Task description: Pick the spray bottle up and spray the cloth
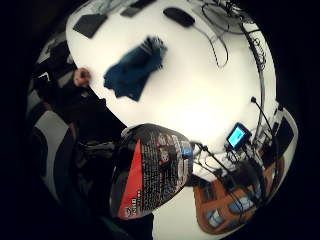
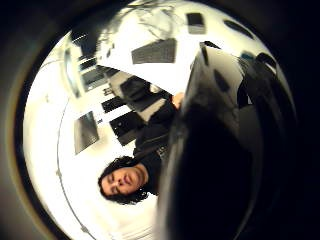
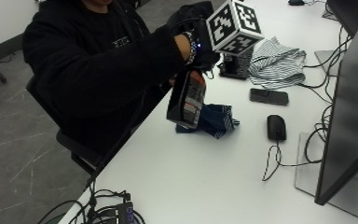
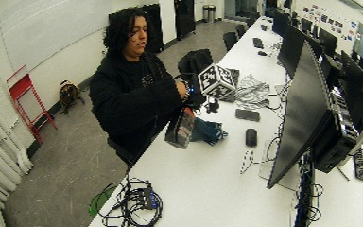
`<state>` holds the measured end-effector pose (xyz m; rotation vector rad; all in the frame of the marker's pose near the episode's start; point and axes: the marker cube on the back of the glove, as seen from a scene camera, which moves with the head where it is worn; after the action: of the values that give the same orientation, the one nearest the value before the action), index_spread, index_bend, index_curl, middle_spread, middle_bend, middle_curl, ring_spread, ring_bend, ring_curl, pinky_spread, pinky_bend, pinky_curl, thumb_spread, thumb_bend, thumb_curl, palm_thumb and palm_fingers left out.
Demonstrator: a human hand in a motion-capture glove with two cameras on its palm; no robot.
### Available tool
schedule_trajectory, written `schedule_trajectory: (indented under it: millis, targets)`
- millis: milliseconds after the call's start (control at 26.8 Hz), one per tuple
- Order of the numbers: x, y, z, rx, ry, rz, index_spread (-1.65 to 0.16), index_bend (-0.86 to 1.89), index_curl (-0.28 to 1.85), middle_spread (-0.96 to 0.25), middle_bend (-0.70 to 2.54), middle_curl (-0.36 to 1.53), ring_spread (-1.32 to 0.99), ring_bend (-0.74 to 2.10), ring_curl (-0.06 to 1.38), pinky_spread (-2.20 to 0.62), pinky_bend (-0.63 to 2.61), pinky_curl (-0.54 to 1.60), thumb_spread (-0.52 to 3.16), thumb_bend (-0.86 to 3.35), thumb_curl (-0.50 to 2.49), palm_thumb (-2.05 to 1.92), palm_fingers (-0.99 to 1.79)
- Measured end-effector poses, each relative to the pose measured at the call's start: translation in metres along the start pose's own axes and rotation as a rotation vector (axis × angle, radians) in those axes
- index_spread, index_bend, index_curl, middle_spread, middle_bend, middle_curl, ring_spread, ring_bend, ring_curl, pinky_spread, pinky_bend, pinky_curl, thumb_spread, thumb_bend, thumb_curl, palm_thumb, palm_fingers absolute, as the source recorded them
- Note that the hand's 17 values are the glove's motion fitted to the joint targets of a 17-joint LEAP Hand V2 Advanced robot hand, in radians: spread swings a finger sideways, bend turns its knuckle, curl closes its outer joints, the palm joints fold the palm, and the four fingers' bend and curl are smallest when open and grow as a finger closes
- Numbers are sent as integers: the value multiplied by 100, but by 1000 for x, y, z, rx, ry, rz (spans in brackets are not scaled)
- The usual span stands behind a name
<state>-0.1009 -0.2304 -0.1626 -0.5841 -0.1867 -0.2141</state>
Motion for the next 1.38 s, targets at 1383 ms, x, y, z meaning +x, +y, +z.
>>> schedule_trajectory:
  millis: [1383]
  targets:
    - [-70, -205, 66, 818, -672, -435, -30, 18, 61, -21, 67, 57, -22, 77, 49, -31, 52, 42, 52, -3, 84, 94, 135]
